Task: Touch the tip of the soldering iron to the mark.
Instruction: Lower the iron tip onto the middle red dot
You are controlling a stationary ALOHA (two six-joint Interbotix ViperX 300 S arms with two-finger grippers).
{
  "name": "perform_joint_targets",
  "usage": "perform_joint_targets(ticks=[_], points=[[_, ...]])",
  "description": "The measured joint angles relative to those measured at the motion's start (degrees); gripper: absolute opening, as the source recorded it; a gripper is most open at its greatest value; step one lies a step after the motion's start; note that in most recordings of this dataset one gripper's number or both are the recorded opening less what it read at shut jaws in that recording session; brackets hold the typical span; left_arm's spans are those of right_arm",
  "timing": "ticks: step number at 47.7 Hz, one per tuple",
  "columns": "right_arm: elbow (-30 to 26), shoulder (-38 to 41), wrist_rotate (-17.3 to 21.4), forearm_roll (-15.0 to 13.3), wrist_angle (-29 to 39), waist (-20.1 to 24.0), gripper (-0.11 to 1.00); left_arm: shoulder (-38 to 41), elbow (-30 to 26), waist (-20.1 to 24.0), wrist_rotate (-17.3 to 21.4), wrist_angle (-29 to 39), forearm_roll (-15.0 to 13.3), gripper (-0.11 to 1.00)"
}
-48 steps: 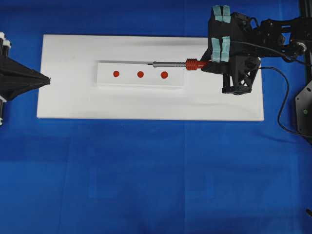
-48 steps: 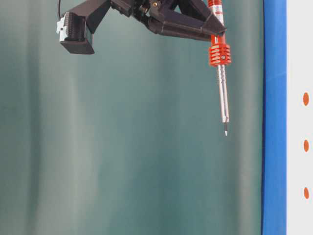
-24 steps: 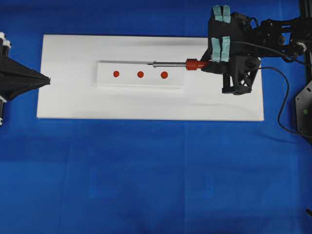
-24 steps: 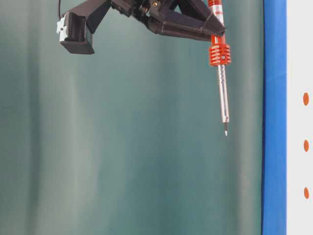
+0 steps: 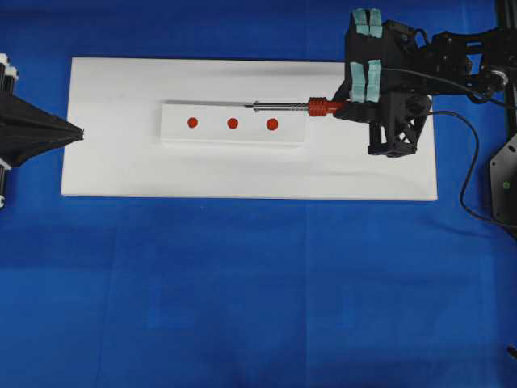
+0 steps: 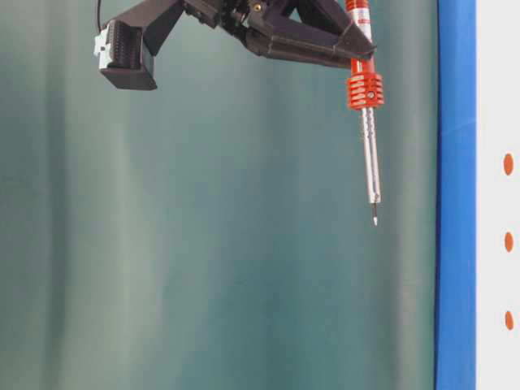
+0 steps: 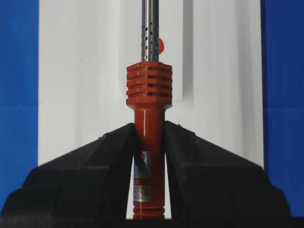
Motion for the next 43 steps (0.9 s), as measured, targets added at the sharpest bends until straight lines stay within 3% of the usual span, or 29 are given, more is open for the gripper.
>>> perform_joint_targets(ticks=[17, 43], points=[[0.0, 2.6, 0.2, 0.0, -0.1, 0.1, 0.06, 0.1, 0.0, 0.0, 0.0, -0.1, 0.0, 0.00], [-2.5, 13.3, 0.2, 0.0, -1.1, 0.4, 0.06, 0.1, 0.0, 0.0, 0.0, -0.1, 0.0, 0.00]])
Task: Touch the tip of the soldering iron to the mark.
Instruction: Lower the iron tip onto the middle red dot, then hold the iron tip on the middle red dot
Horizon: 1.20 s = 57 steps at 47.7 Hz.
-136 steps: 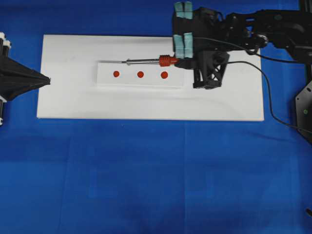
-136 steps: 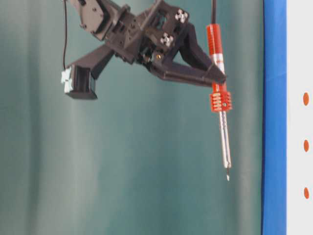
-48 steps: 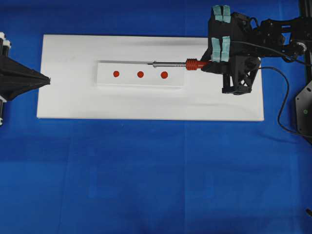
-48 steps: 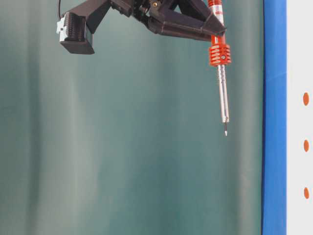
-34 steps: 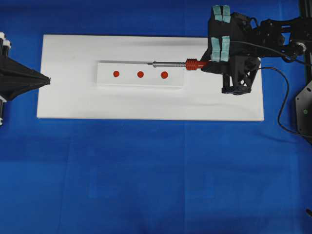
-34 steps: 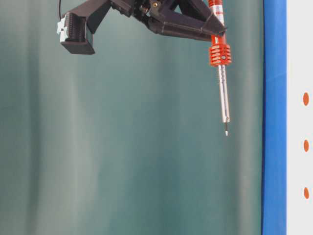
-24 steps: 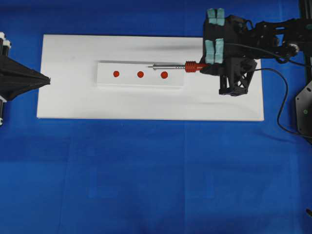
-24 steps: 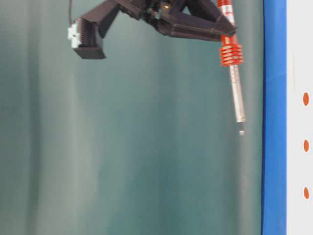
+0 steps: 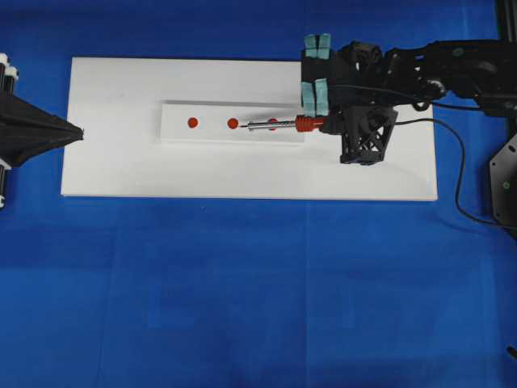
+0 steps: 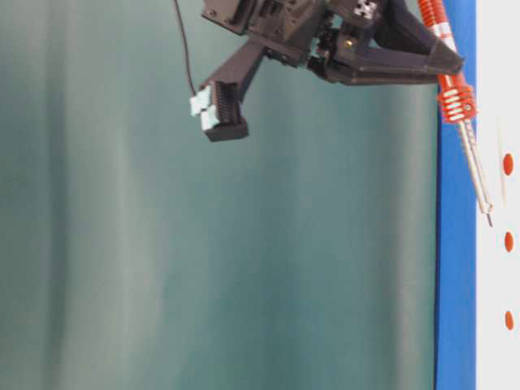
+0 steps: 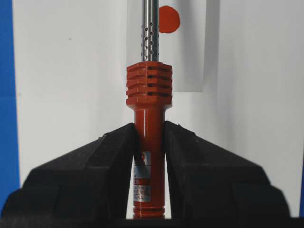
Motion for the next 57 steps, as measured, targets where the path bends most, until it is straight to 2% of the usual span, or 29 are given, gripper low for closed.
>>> perform_joint_targets(ticks=[15, 57], points=[[-0.1, 1.8, 0.0, 0.0, -2.2, -0.2, 0.06, -0.1, 0.0, 0.0, 0.0, 0.0, 0.1, 0.00], [-1.2, 4.0, 0.0, 0.0, -2.2, -0.5, 0.06, 0.0, 0.2, 0.0, 0.4, 0.1, 0.1, 0.00]])
